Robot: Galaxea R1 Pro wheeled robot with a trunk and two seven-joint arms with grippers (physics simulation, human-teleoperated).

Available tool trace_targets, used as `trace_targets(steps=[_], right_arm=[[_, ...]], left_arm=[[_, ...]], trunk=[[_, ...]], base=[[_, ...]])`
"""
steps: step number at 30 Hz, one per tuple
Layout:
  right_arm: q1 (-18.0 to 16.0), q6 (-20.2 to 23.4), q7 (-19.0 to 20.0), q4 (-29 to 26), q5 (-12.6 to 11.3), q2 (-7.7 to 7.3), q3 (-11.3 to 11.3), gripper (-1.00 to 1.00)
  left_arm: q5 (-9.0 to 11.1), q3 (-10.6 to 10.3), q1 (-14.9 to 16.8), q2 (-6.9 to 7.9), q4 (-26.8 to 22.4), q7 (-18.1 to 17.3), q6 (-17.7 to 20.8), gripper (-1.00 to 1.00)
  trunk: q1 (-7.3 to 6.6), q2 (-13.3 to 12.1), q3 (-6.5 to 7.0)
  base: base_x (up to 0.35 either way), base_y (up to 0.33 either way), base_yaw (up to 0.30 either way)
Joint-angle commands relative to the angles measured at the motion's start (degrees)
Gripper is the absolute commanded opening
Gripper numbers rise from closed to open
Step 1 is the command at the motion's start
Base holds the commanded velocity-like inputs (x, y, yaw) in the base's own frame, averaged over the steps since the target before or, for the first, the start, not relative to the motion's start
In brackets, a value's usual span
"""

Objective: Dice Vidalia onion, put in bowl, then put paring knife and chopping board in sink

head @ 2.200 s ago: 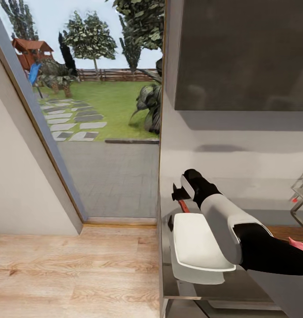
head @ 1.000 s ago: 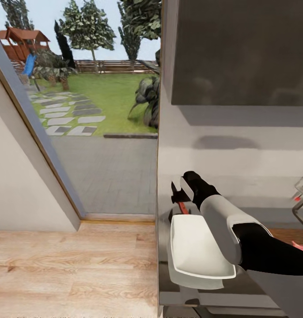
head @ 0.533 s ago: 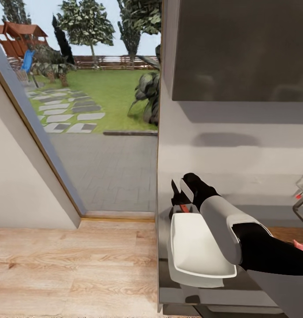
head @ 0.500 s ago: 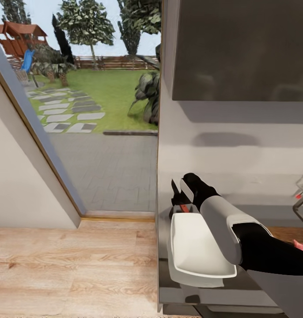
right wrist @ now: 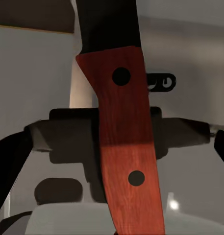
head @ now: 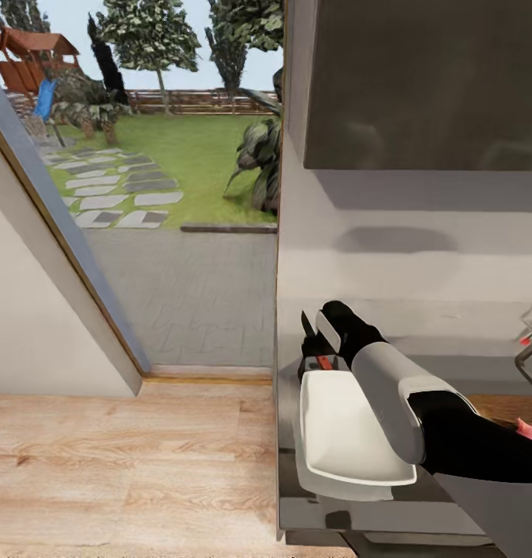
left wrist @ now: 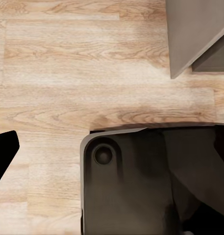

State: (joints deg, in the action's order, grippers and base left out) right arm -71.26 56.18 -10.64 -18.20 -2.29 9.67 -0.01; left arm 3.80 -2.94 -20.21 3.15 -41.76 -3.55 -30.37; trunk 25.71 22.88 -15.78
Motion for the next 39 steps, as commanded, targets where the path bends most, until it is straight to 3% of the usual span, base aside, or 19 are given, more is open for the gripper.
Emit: trace_targets(steps=[1, 13, 18, 24, 28, 29, 32, 39], right_arm=[[0.02, -0.24, -0.79, 2.26, 0.80, -0.01, 0.19, 1.00], [0.05, -0.20, -0.91, 2.48, 0.85, -0.29, 0.05, 1.00], [0.07, -0.25, -0.69, 4.06, 0.81, -1.92, -0.05, 1.00], [0.07, -0.28, -0.62, 4.65, 0.80, -2.40, -0.07, 1.00], [0.09, -0.28, -0.61, 4.76, 0.80, -2.43, -0.07, 1.00], [-0.02, -0.29, -0.44, -2.55, -1.40, -2.07, -0.34, 1.00], [-0.02, -0.29, -0.44, -2.55, -1.40, -1.15, -0.34, 1.00], [0.06, -0.30, -0.44, -2.02, -1.71, -1.28, -0.28, 1.00]], left_arm=[[0.40, -0.14, -0.01, 0.04, -0.07, -0.23, -0.04, 1.00], [0.29, -0.15, -0.01, -0.19, 0.62, -0.23, -0.04, 1.00], [0.25, -0.15, -0.01, -0.25, 0.70, -0.23, -0.04, 1.00], [0.24, -0.18, -0.01, -0.25, 0.72, -0.23, -0.04, 1.00], [0.24, -0.18, -0.01, -0.28, 0.72, -0.23, -0.04, 1.00], [0.07, -0.21, -0.12, -0.25, 0.39, -0.23, -0.22, 1.00], [0.07, -0.22, -0.13, -0.25, 0.37, -0.23, -0.22, 1.00], [0.12, -0.22, 0.01, -0.25, 0.46, -0.29, -0.22, 1.00]], trunk=[[0.07, 0.04, -0.20], [0.07, 0.04, -0.95], [0.07, 0.04, -0.98], [0.07, 0.04, -0.99], [0.07, 0.04, -0.99], [0.07, 0.04, -0.98], [0.07, 0.04, -0.98], [0.07, 0.04, -0.98]], base=[[0.000, 0.000, 0.000], [0.000, 0.000, 0.000], [0.000, 0.000, 0.000], [0.000, 0.000, 0.000], [0.000, 0.000, 0.000], [0.000, 0.000, 0.000], [0.000, 0.000, 0.000], [0.000, 0.000, 0.000]])
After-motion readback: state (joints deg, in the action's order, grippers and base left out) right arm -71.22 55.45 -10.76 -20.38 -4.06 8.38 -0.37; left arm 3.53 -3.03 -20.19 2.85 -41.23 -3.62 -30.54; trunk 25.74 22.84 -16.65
